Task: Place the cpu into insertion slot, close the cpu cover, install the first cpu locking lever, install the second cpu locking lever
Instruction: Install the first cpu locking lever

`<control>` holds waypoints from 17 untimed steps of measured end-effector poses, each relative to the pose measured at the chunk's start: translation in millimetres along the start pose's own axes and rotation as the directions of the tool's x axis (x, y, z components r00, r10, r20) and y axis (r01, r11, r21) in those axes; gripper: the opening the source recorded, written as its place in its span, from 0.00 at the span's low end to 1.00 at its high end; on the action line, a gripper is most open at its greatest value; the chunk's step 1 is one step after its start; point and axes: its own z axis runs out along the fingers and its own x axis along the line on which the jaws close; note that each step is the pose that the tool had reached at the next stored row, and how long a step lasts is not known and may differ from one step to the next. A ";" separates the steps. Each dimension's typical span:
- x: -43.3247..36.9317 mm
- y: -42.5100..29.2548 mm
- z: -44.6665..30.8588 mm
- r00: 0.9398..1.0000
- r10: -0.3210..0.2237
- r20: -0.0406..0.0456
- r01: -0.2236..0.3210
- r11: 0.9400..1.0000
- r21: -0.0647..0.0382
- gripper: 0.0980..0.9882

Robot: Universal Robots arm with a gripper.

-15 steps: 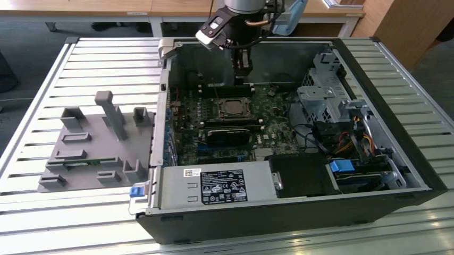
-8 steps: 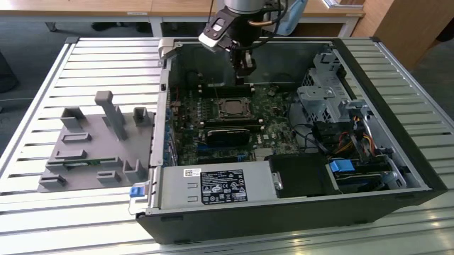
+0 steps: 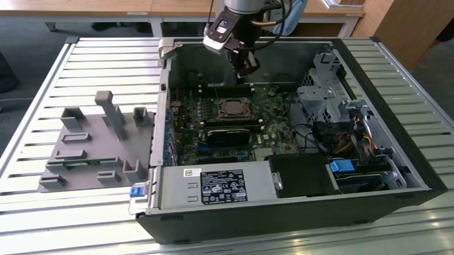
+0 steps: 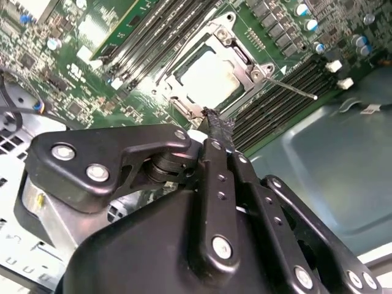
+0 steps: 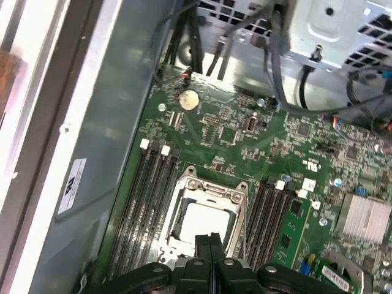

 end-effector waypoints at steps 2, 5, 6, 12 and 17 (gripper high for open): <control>0.0 0.0 0.1 0.999 -0.035 -0.001 0.035 0.999 -0.002 0.03; 0.0 0.0 0.5 0.996 -0.088 -0.002 0.088 0.996 -0.005 0.03; 0.0 0.0 0.6 0.994 -0.108 -0.002 0.108 0.994 -0.005 0.03; 0.1 0.0 1.2 0.982 -0.190 -0.003 0.190 0.982 -0.010 0.03; 0.1 0.0 1.5 0.968 -0.251 -0.004 0.251 0.968 -0.013 0.03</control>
